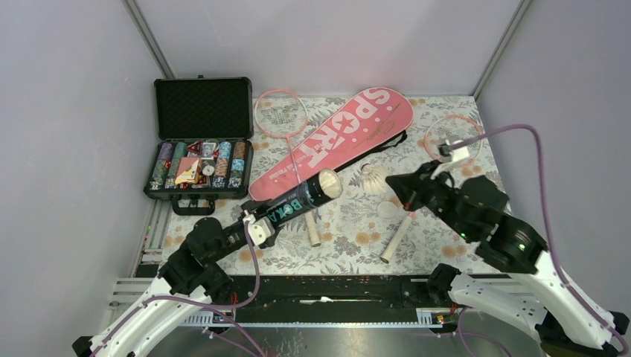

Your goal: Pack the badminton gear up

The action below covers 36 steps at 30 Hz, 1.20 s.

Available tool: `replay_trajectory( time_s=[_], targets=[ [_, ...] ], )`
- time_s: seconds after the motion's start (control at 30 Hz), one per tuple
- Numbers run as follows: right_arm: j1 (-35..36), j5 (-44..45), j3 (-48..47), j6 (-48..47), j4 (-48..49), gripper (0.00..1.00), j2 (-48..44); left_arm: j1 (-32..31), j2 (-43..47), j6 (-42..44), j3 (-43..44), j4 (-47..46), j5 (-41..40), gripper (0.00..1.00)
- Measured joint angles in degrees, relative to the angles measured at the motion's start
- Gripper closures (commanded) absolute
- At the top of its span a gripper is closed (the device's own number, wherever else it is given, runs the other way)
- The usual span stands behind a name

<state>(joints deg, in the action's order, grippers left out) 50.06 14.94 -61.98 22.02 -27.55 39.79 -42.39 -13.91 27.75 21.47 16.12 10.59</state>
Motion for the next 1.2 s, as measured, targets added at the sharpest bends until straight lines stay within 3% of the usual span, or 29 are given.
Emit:
replay_trajectory(
  time_s=[0.4,1.2],
  targets=[
    [-0.2,-13.8,-5.0,6.2,-5.6,1.0,-6.8,0.0,-4.7,4.9,-1.4,-0.8,5.7,0.64],
    [-0.2,-25.6,-5.4,12.9,-4.9,1.0,8.6,0.0,-6.8,8.0,-1.4,-0.9,8.7,0.64]
  ],
)
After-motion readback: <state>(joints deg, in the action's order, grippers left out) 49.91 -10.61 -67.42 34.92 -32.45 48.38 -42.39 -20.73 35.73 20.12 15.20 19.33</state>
